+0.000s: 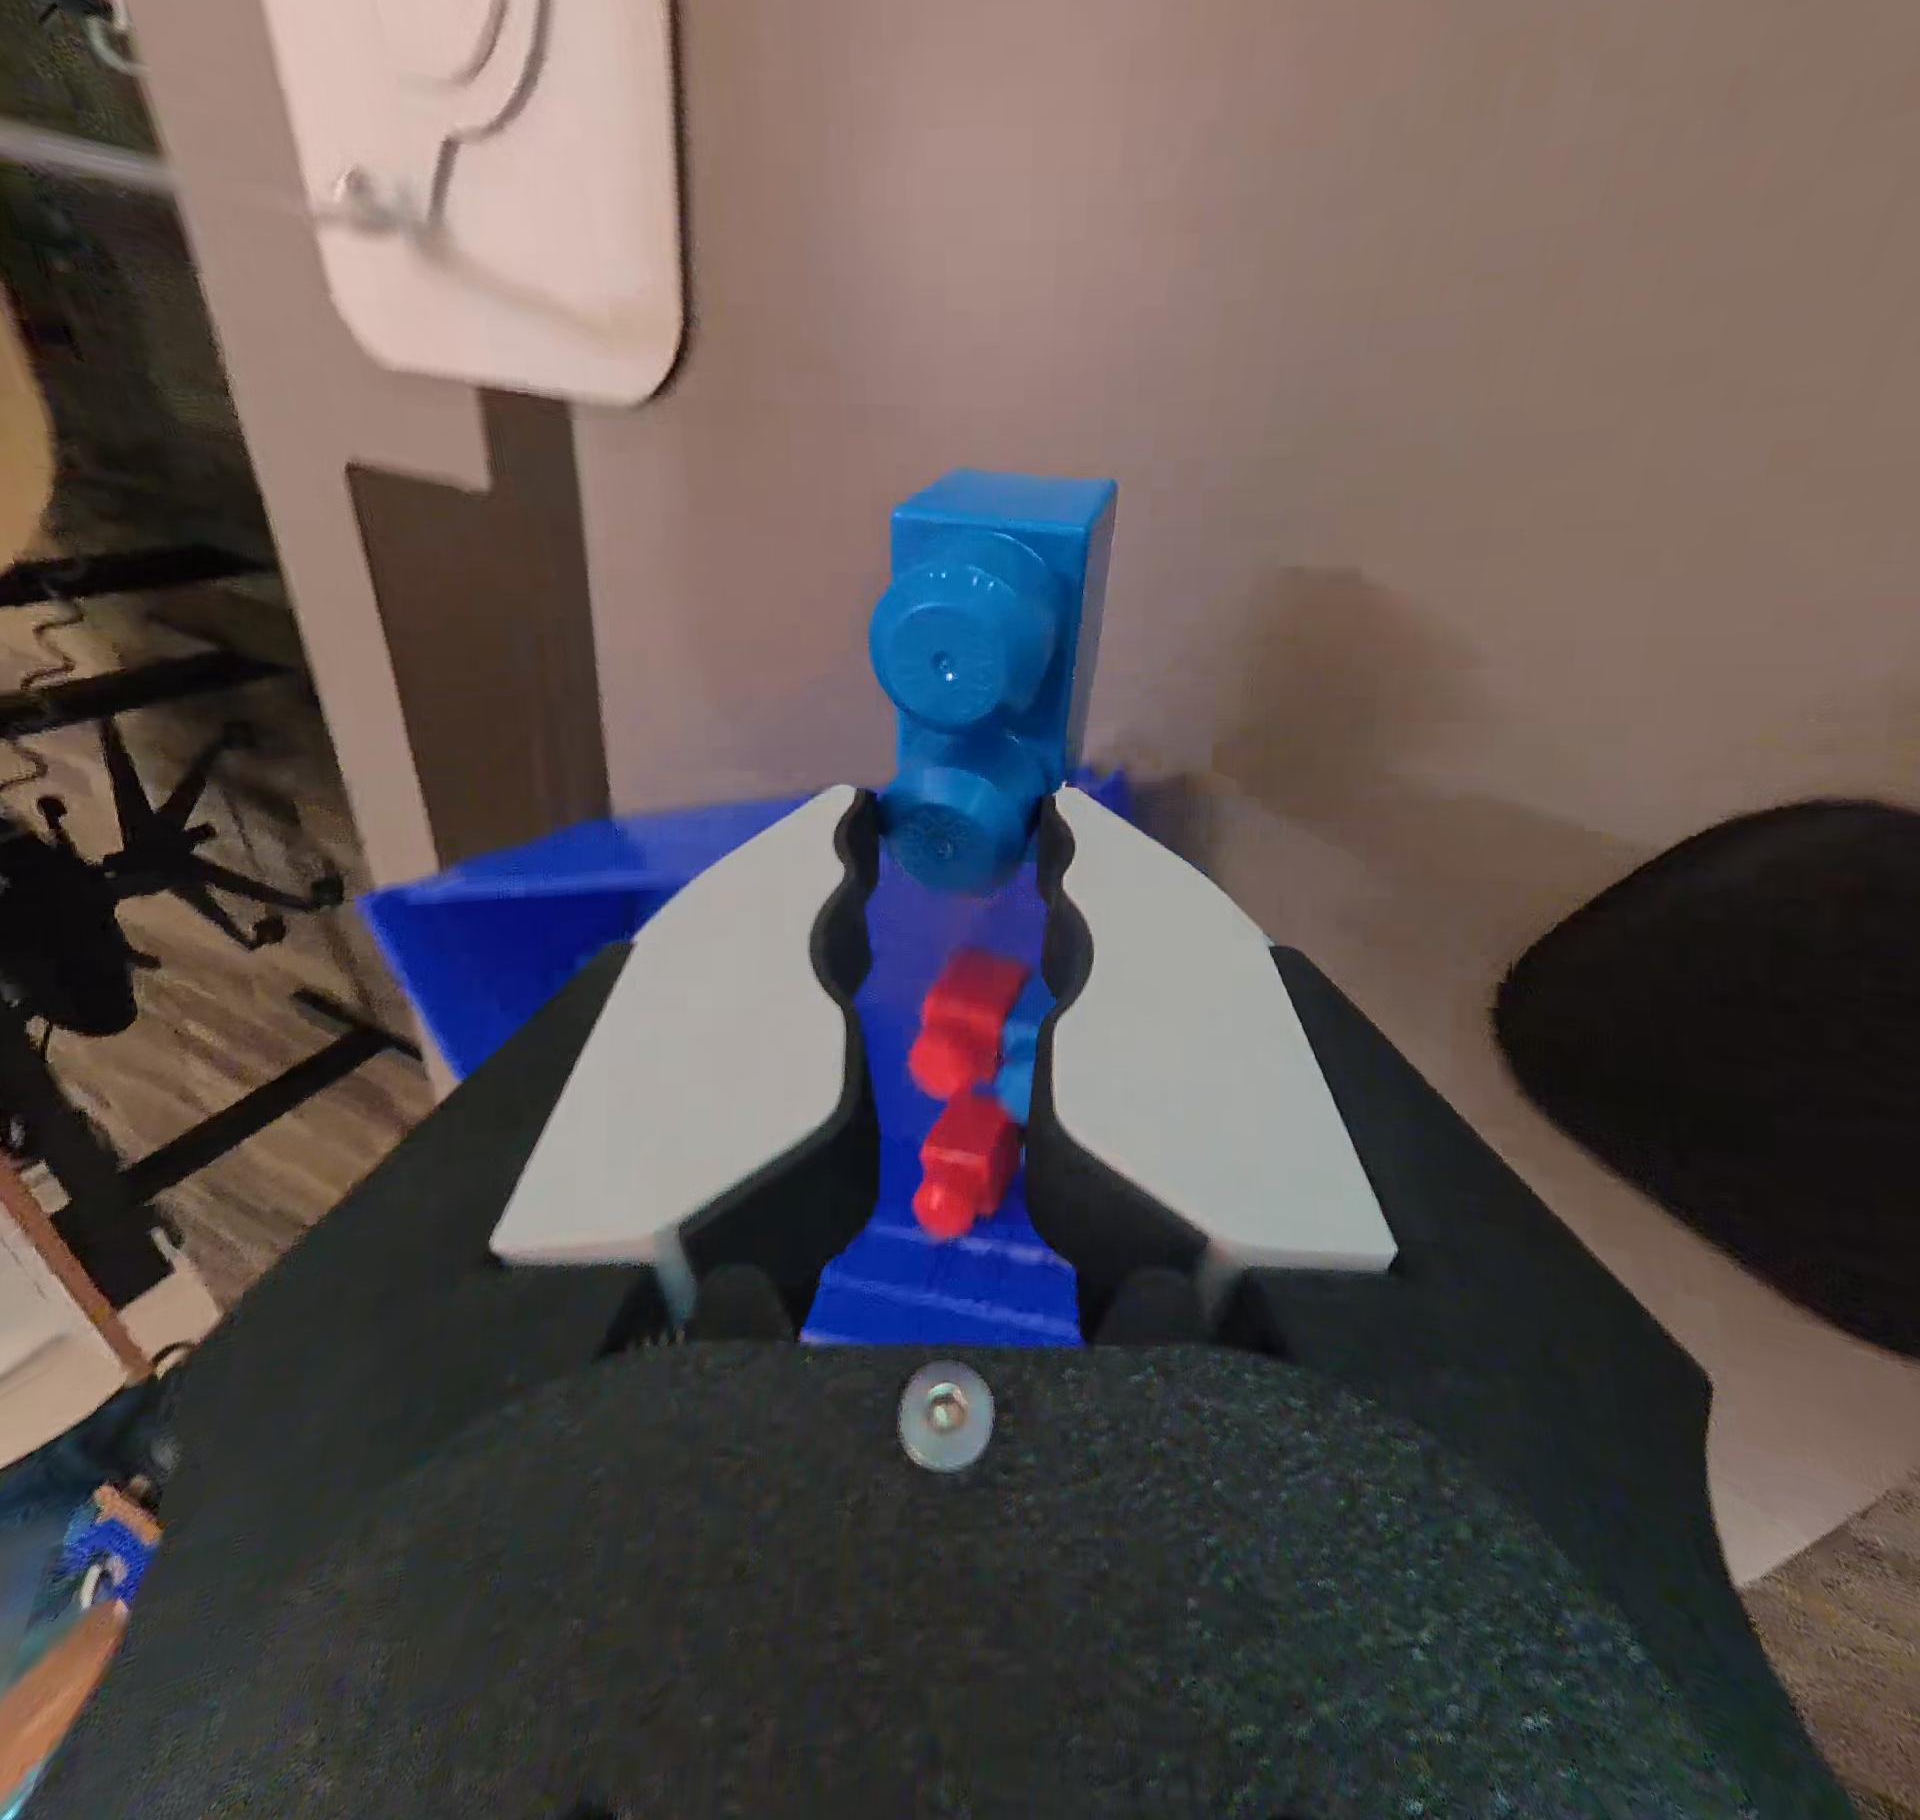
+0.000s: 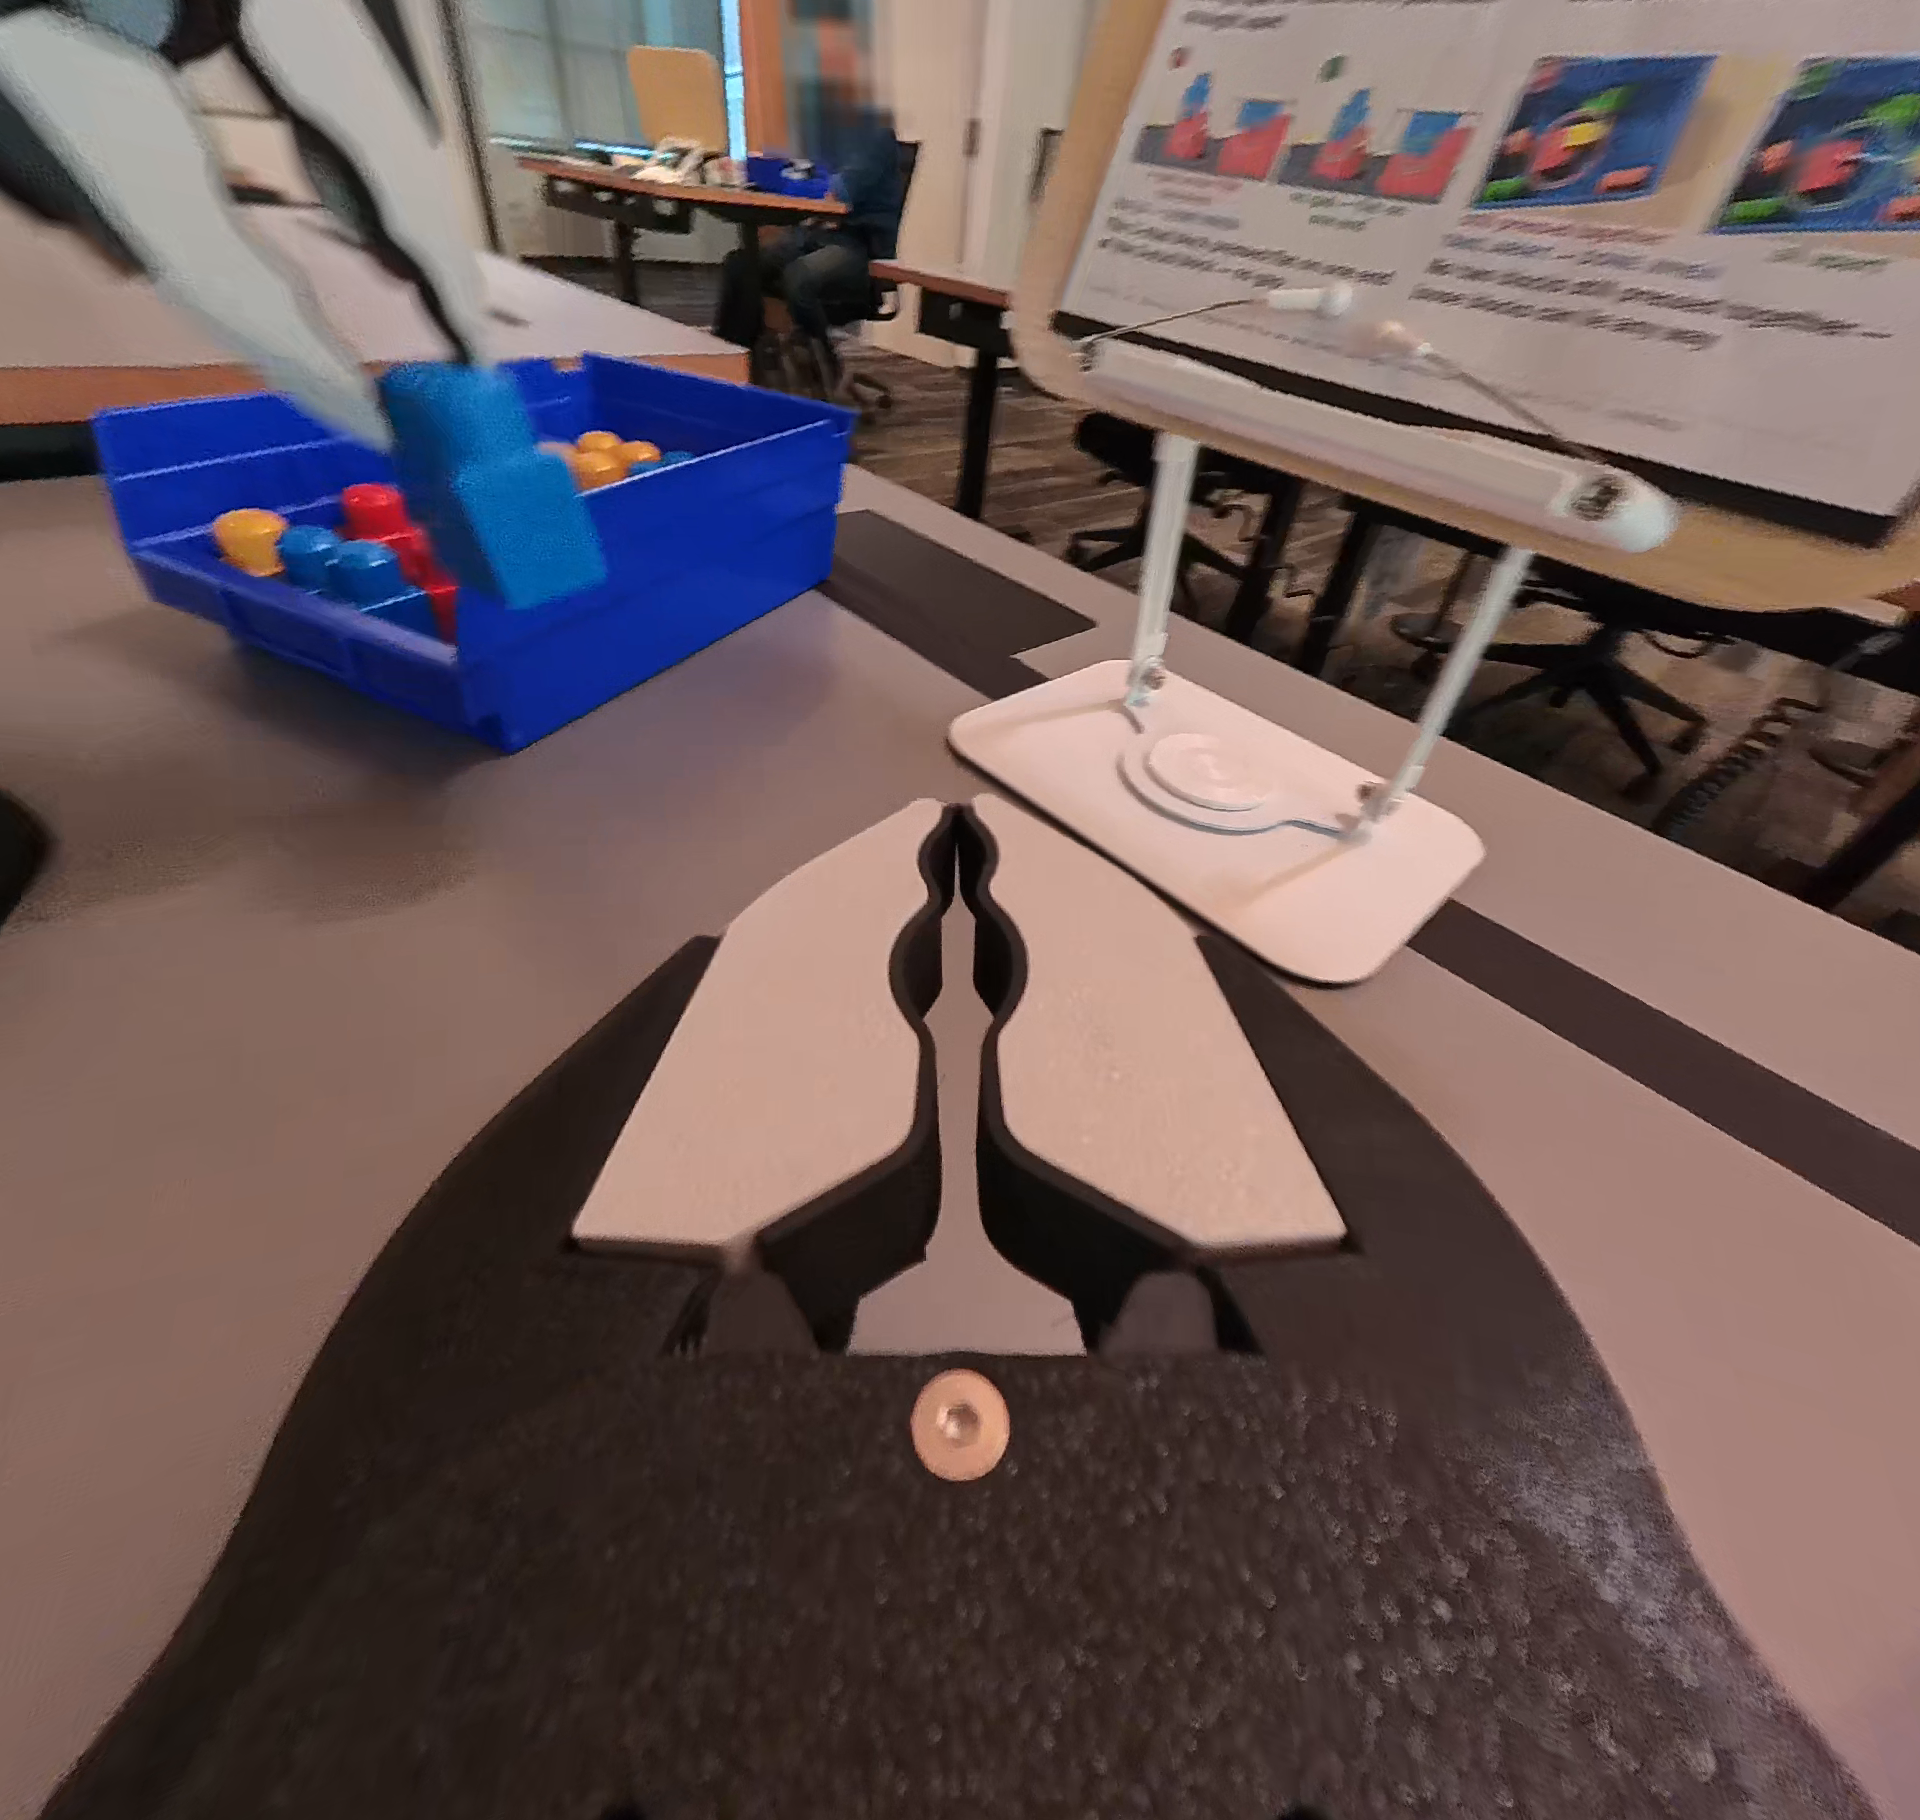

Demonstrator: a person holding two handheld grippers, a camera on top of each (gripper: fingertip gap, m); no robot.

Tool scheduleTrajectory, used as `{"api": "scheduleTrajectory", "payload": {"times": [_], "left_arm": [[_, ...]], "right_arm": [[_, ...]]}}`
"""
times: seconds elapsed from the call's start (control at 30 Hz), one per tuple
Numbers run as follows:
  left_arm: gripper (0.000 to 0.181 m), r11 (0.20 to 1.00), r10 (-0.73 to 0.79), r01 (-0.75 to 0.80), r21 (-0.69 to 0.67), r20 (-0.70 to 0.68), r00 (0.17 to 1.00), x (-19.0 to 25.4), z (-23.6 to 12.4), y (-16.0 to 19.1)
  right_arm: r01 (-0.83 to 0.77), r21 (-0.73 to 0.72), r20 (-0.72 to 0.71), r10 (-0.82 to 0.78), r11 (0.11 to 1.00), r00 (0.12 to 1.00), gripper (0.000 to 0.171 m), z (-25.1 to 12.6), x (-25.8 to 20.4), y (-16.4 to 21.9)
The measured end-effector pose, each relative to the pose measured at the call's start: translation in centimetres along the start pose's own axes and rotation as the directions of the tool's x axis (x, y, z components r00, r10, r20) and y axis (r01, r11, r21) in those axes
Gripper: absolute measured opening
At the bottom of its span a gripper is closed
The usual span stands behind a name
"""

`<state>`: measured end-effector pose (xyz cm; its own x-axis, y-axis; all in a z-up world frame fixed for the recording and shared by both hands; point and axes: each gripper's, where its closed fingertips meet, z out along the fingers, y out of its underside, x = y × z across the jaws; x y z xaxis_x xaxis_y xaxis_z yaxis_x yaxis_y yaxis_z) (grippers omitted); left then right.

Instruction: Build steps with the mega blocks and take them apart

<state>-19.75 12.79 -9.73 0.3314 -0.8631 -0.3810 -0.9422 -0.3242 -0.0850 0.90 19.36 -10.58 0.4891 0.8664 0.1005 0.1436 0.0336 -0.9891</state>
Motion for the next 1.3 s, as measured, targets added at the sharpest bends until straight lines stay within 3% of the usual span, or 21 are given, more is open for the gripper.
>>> {"api": "scheduleTrajectory", "payload": {"times": [0.17, 0.3, 0.73, 0.93, 1.03, 1.13, 1.3], "left_arm": [[0.03, 0.999, 0.017, -0.013, 0.044, -0.097, 0.995, 4.5, 3.5, -5.3], [0.03, 0.999, 0.016, -0.01, 0.039, -0.165, 0.986, 7.0, 6.0, -7.5], [0.03, 0.998, 0.03, -0.016, 0.064, -0.226, 0.974, 8.6, 7.9, -9.7], [0.042, 0.99, 0.013, 0.015, 0.137, -0.204, 0.979, 8.3, 6.8, -9.3], [0.036, 0.971, -0.065, 0.097, 0.219, -0.153, 0.986, 5.5, 3.8, -8.1], [0.036, 0.952, -0.169, 0.186, 0.242, -0.089, 0.982, 1.8, 0.9, -4.6], [0.037, 0.95, -0.293, 0.291, 0.115, 0.002, 0.956, -2.1, -0.7, 4.6]], "right_arm": [[-0.061, 0.06, -0.081, 0.066, 0.996, 0.995, 0.0, -0.9, 2.4, -0.6], [-0.053, 0.075, -0.123, 0.062, 0.996, 0.99, 0.0, -1.3, 3.4, -0.8], [-0.026, 0.039, -0.115, 0.03, 0.999, 0.993, 0.0, -0.9, 3.0, 0.0], [-0.036, 0.016, -0.094, 0.038, 0.999, 0.995, 0.0, -0.7, 2.8, 0.4], [-0.034, 0.012, -0.089, 0.034, 0.999, 0.995, 0.0, -0.7, 2.7, 0.5], [-0.037, -0.002, -0.076, 0.037, 0.999, 0.996, 0.0, -0.5, 2.5, 0.8], [-0.032, -0.01, -0.074, 0.031, 0.999, 0.997, 0.0, -0.5, 2.5, 0.9]]}}
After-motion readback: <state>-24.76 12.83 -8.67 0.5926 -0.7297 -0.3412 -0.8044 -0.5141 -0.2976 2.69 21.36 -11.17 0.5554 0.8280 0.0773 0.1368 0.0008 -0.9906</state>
